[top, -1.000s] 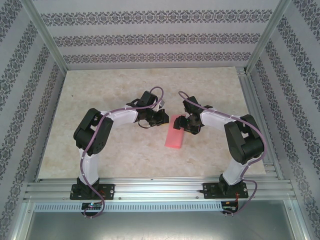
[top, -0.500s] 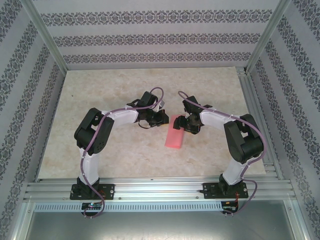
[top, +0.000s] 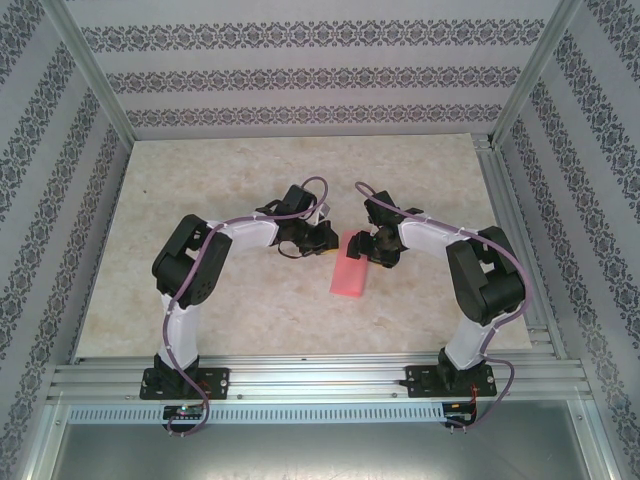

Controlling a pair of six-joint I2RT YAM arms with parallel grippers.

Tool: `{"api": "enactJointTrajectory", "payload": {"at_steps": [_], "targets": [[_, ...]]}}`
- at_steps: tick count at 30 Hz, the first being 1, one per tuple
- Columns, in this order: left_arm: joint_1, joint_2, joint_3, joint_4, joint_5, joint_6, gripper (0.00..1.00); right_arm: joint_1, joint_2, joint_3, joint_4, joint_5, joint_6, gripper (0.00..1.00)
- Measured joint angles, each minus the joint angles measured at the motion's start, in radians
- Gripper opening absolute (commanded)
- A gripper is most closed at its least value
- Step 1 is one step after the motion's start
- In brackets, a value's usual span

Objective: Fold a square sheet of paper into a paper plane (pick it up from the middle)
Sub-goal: Hold the square sheet of paper at the center of the table.

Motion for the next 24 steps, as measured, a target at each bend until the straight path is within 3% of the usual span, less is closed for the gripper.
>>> {"api": "enactJointTrajectory", "payload": {"at_steps": [24], "targets": [[-0.019, 0.054, 0.000, 0.045, 0.029, -0.056, 0.06, 0.021, 0.014, 0.018, -0.019, 0.043, 0.022, 0.68]]}}
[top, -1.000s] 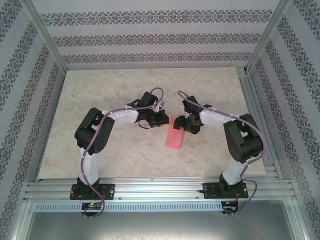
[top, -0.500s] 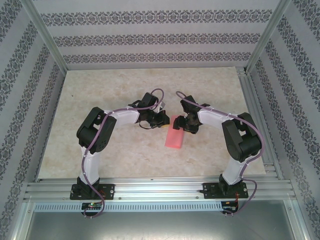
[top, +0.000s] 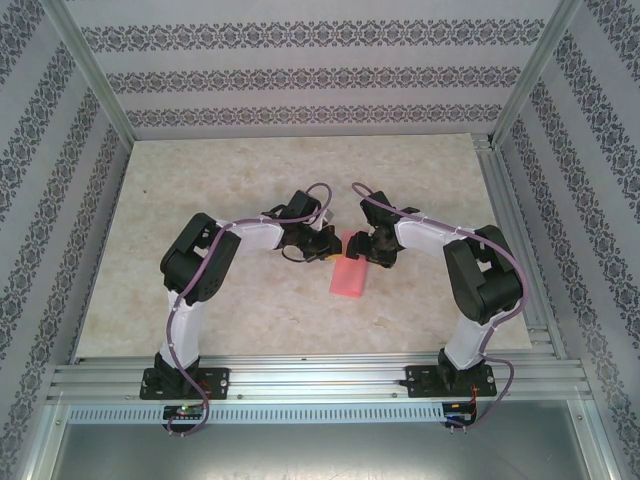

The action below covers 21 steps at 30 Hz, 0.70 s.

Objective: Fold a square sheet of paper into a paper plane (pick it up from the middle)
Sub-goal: Hold the square sheet of paper at the center of the table, then fold the square sheet of paper in half at the center of the table.

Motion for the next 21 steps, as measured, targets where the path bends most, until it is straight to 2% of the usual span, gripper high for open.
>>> {"api": "enactJointTrajectory", "payload": {"at_steps": [12, 21], "targets": [[0.000, 0.047, 0.008, 0.007, -0.001, -0.005, 0.06, 0.000, 0.006, 0.010, -0.011, 0.002, 0.000, 0.68], [-0.001, 0.047, 0.010, 0.002, -0.005, 0.019, 0.05, 0.000, -0.007, 0.012, -0.013, -0.006, 0.000, 0.72]]}}
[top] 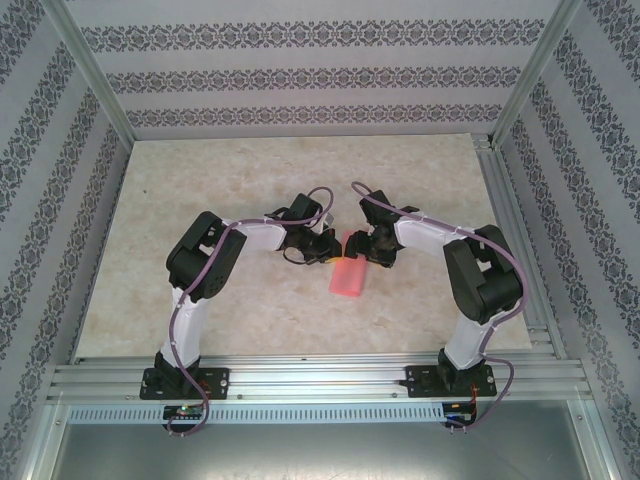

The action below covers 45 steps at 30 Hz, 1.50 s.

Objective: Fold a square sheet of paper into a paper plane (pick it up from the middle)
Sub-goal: Fold the square sheet of paper in half at the center of the table.

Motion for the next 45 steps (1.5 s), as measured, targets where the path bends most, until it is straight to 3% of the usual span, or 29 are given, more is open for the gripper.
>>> {"api": "enactJointTrajectory", "payload": {"at_steps": [4, 9, 12, 15, 21, 32, 45], "targets": [[0.000, 0.000, 0.003, -0.006, -0.003, 0.009, 0.05, -0.006, -0.071, -0.038, 0.019, 0.000, 0.004, 0.67], [-0.002, 0.000, 0.005, -0.013, -0.006, 0.023, 0.05, -0.060, -0.239, -0.134, 0.107, -0.086, 0.034, 0.45], [-0.002, 0.000, 0.008, -0.017, -0.007, 0.025, 0.05, -0.079, -0.261, -0.165, 0.187, -0.165, 0.062, 0.33], [-0.003, 0.001, 0.013, -0.025, -0.008, 0.028, 0.05, -0.065, -0.252, -0.193, 0.264, -0.239, 0.089, 0.29], [-0.004, 0.002, 0.020, -0.037, -0.014, 0.029, 0.05, -0.048, -0.184, -0.228, 0.349, -0.302, 0.118, 0.28], [-0.005, 0.004, 0.023, -0.042, -0.014, 0.044, 0.04, -0.049, -0.103, -0.288, 0.393, -0.311, 0.129, 0.30], [-0.005, 0.010, 0.031, -0.047, -0.006, 0.050, 0.04, -0.055, -0.181, -0.318, 0.397, -0.335, 0.129, 0.34]]}}
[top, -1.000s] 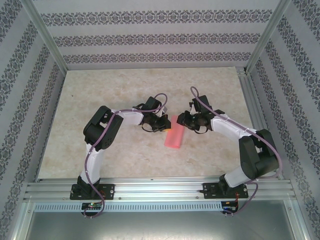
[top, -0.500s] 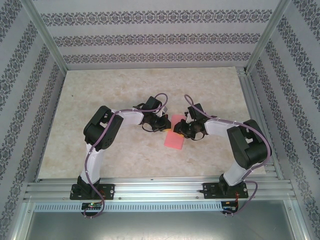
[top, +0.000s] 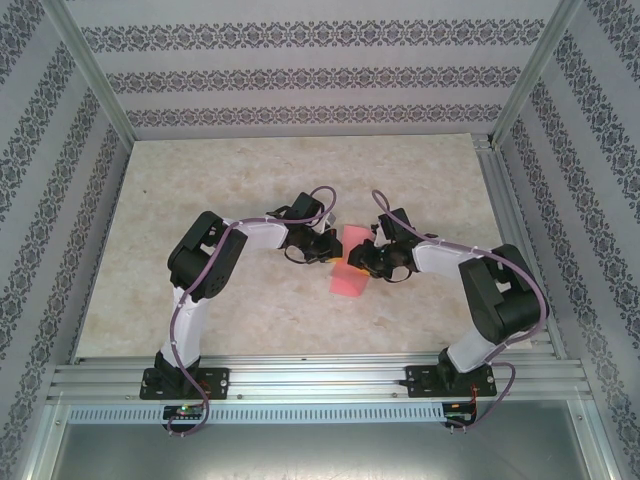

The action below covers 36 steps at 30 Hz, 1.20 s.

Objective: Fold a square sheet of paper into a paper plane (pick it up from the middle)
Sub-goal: Fold the square sheet of paper in half at the center of the table.

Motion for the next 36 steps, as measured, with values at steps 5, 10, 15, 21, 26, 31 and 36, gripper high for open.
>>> {"api": "enactJointTrajectory", "payload": {"at_steps": [5, 10, 15, 21, 26, 31, 36], "targets": [[0.000, 0.001, 0.000, -0.001, 0.000, 0.001, 0.04, 0.000, -0.074, -0.043, 0.058, -0.038, 0.017, 0.34], [0.000, 0.002, 0.002, -0.001, 0.003, 0.001, 0.04, 0.000, -0.053, -0.129, 0.098, -0.058, 0.044, 0.33], [0.000, 0.003, 0.003, -0.001, 0.004, 0.001, 0.04, -0.002, -0.018, -0.158, 0.158, -0.080, 0.060, 0.33], [0.000, 0.003, 0.003, -0.001, 0.004, 0.001, 0.04, 0.000, -0.034, -0.162, 0.153, -0.079, 0.063, 0.35], [0.000, 0.004, 0.003, -0.001, 0.006, 0.001, 0.04, 0.001, -0.160, -0.167, 0.082, -0.063, 0.058, 0.36], [0.000, 0.005, 0.005, -0.001, 0.007, 0.001, 0.04, 0.011, -0.206, -0.171, 0.093, -0.063, 0.068, 0.36], [0.000, 0.006, 0.007, -0.005, 0.008, 0.001, 0.04, 0.044, -0.164, -0.209, 0.134, -0.071, 0.089, 0.36]]}}
